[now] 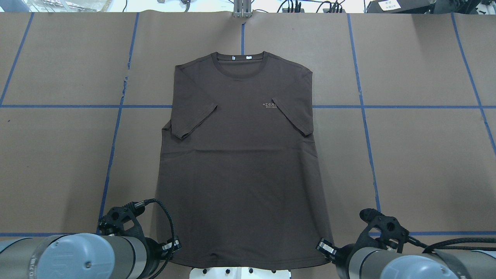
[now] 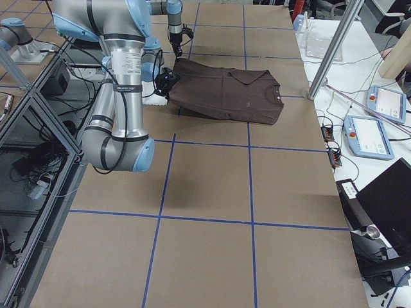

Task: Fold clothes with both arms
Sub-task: 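Lift the hem with both grippers and fold it toward the collar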

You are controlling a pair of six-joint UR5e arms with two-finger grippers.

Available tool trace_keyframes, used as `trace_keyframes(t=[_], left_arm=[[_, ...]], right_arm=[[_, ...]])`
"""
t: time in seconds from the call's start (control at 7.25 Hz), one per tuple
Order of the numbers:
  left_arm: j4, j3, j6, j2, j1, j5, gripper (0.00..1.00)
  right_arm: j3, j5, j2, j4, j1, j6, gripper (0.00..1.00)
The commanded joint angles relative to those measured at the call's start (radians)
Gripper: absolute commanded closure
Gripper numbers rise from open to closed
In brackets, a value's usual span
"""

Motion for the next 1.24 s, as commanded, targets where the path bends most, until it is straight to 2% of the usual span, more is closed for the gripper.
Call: trace_keyframes(t=[0.0, 0.14, 0.28, 0.41, 0.55, 0.69, 0.83, 1.1], left_arm=[[0.023, -0.029, 0.130, -0.036, -0.106, -0.001, 1.00], [0.027, -0.010, 0.202, -0.077, -0.189, -0.001, 1.00], [0.024, 0.062, 0.295, -0.124, -0.275, 0.000, 1.00], [0.013, 0.186, 0.403, -0.189, -0.373, -0.001, 1.00], [-0.046, 0.325, 0.468, -0.238, -0.462, -0.001, 1.00], [-0.192, 0.463, 0.496, -0.254, -0.507, -0.001, 1.00], [-0.311, 0.569, 0.497, -0.269, -0.542, -0.001, 1.00], [-0.349, 0.761, 0.546, -0.422, -0.613, 0.002, 1.00]], right_arm=[[0.024, 0.014, 0.053, -0.033, 0.126, -0.043, 1.00], [0.011, 0.052, 0.128, -0.072, 0.205, -0.101, 1.00], [-0.067, 0.096, 0.226, -0.106, 0.314, -0.173, 1.00], [-0.207, 0.160, 0.326, -0.102, 0.437, -0.265, 1.00], [-0.347, 0.205, 0.380, -0.068, 0.561, -0.378, 1.00], [-0.499, 0.260, 0.420, -0.001, 0.661, -0.470, 1.00], [-0.649, 0.299, 0.474, 0.083, 0.733, -0.505, 1.00], [-0.953, 0.316, 0.613, 0.205, 0.813, -0.560, 1.00]])
